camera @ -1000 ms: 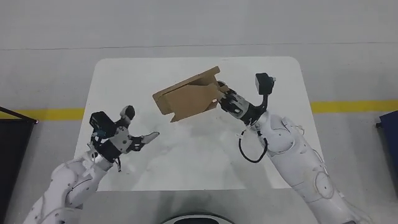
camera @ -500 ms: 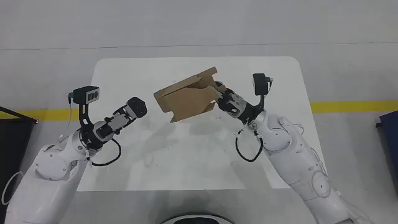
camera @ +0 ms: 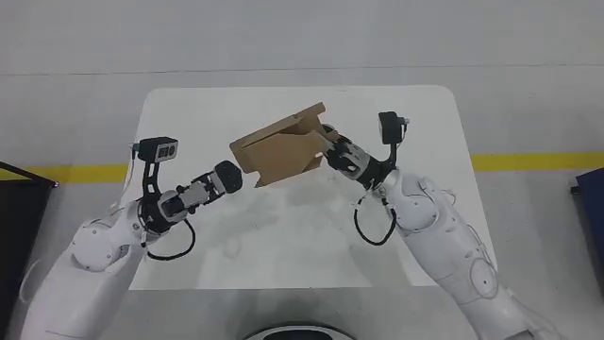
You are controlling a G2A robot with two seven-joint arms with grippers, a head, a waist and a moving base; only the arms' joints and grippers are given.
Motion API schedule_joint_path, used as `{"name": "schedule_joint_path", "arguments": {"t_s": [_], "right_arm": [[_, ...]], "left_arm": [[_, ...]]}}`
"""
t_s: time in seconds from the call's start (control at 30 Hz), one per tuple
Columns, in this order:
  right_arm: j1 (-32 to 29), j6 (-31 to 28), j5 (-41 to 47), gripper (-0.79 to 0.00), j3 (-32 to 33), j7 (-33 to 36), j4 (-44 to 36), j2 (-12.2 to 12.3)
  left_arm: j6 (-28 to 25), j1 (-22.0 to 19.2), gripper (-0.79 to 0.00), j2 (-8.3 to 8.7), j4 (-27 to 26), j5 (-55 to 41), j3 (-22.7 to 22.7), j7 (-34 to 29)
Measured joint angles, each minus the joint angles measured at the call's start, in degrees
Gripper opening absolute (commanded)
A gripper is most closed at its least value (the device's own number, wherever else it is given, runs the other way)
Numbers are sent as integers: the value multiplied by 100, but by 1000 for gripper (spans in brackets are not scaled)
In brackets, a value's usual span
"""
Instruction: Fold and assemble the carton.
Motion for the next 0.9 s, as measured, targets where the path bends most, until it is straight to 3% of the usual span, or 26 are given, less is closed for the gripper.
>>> {"name": "schedule_joint_path", "arguments": {"t_s": [0.2,0.3,0.57,0.8,0.9], "right_arm": [[-11,-81,82,-785,-27,69,21,-28],[6,-64,115,-785,-71,156,5,-46],[91,35,146,-785,-189,280,12,-105],[121,135,111,-785,-225,302,41,-147],[138,168,78,-785,-262,313,42,-168]], "left_arm": [[63,-178,-132,-56,153,61,211,127],[47,-309,-259,-96,270,87,361,181],[-141,-678,-351,-226,633,465,798,506],[-409,-764,-551,-265,764,581,782,681],[-554,-757,-566,-274,772,946,730,845]]}}
